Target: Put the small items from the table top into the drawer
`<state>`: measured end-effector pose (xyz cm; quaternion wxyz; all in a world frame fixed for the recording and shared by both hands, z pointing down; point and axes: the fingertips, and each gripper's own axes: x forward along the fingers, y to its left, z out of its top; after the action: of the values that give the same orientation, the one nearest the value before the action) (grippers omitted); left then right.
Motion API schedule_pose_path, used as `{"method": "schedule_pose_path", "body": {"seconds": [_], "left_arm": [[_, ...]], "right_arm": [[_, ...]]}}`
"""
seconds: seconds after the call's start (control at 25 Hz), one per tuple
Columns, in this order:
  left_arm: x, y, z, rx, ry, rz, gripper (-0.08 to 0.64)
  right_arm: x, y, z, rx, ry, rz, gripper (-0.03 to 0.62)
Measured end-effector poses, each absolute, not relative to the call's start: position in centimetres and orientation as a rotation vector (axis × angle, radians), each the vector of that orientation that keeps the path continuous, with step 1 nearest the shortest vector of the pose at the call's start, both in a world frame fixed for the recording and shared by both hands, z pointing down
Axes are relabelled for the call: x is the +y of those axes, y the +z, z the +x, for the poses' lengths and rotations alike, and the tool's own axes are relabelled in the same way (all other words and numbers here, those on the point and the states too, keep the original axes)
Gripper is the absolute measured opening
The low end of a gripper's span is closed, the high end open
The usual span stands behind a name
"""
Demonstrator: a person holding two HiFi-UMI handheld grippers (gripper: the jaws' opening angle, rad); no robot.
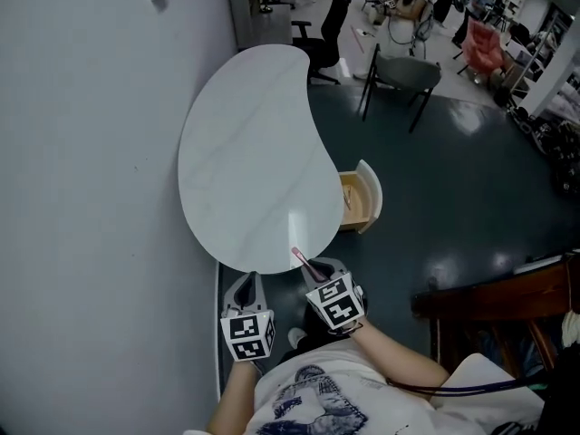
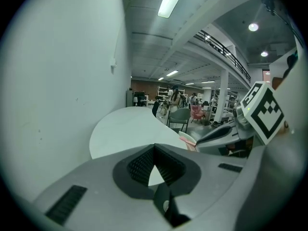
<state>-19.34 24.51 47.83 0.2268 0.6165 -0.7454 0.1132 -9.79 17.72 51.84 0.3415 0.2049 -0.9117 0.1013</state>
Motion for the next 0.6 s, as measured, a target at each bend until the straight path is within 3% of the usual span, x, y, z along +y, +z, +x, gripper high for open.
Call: {"method": "schedule_pose_path", "body": {"seconds": [0.6], "left_arm": [[21.5, 47.1, -13.2, -1.969, 0.338, 1.830, 0.023]], "right_arm": [[16.0, 50.0, -2.4, -2.371, 0.312, 0.700, 0.058]]}}
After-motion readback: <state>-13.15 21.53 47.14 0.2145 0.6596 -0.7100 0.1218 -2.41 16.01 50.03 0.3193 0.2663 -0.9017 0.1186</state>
